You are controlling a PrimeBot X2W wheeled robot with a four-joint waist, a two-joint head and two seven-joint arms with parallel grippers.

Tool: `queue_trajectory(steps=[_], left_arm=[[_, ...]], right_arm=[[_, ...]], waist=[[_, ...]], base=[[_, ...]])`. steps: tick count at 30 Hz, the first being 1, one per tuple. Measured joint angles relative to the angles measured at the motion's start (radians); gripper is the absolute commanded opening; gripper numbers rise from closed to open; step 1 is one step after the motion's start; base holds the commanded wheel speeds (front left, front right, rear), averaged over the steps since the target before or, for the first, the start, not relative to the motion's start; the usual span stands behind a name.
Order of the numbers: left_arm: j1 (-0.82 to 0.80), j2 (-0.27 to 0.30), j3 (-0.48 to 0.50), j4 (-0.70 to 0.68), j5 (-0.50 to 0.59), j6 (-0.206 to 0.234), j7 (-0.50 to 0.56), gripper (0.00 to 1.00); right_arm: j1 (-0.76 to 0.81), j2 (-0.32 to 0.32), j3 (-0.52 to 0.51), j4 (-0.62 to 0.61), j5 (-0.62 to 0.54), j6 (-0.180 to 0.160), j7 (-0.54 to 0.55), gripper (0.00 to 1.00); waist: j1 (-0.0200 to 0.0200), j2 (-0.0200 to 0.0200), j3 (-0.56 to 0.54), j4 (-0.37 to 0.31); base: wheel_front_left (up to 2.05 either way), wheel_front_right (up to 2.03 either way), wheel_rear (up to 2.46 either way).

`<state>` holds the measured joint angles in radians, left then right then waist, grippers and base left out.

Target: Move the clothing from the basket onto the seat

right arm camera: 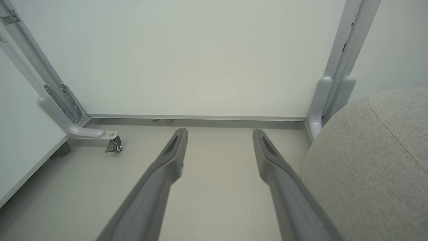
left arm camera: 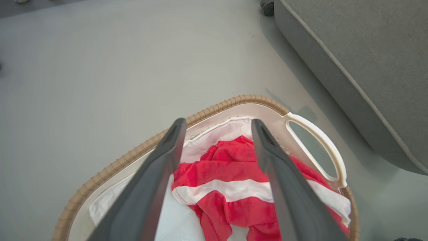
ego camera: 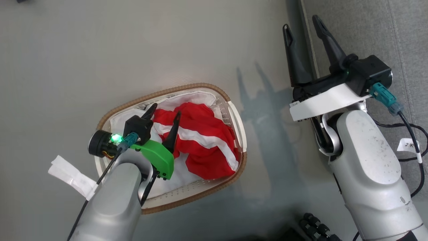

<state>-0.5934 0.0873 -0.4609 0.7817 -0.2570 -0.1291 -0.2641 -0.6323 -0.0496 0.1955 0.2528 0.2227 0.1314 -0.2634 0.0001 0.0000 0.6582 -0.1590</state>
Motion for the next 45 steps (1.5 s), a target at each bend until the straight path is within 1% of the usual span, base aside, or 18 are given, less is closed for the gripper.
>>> queue_trajectory(steps=[8,14,17,23,27,34,37,45], left_arm=[[-0.111,0.023,-0.144,0.092,-0.043,0.000,0.000,1.00],[-0.176,0.045,-0.316,0.156,-0.049,0.000,0.000,1.00],[-0.195,0.055,-0.383,0.195,-0.064,0.000,0.000,1.00],[-0.226,0.055,-0.491,0.265,-0.118,0.000,0.000,1.00],[-0.252,0.061,-0.581,0.303,-0.111,0.000,0.000,1.00],[-0.276,0.065,-0.602,0.332,-0.132,-0.002,0.000,1.00],[-0.280,0.058,-0.568,0.359,-0.180,-0.002,0.000,1.00],[-0.289,0.044,-0.523,0.397,-0.238,-0.002,0.000,1.00]], right_arm=[[-0.036,0.000,0.004,-0.040,0.009,0.000,0.000,1.00],[-0.050,0.000,0.005,-0.054,0.017,0.000,0.000,1.00],[-0.052,0.000,0.001,-0.056,0.017,0.000,0.000,1.00],[-0.051,0.000,-0.008,-0.054,0.014,0.000,0.000,1.00],[-0.051,0.000,-0.008,-0.054,0.014,0.000,0.000,1.00],[-0.052,0.000,-0.010,-0.053,0.012,0.000,0.000,1.00],[-0.052,0.000,-0.014,-0.051,0.006,0.000,0.000,1.00],[-0.051,0.000,-0.014,-0.046,0.005,0.000,0.000,1.00]], waist=[[0.0001,0.0000,0.117,-0.024],[0.0001,0.0000,0.186,-0.040],[0.0001,0.0000,0.211,-0.046],[0.0001,0.0000,0.241,-0.046],[0.0001,0.0000,0.251,-0.038],[0.0000,0.0000,0.266,-0.031],[0.0000,0.0000,0.273,-0.027],[0.0000,0.0000,0.282,-0.022]], base=[[0.00,0.00,0.00],[0.00,0.00,0.00],[0.00,0.00,0.00],[0.00,0.00,0.00],[0.00,0.00,0.00],[0.00,0.00,0.00],[0.00,0.00,0.00],[0.00,0.00,0.00]])
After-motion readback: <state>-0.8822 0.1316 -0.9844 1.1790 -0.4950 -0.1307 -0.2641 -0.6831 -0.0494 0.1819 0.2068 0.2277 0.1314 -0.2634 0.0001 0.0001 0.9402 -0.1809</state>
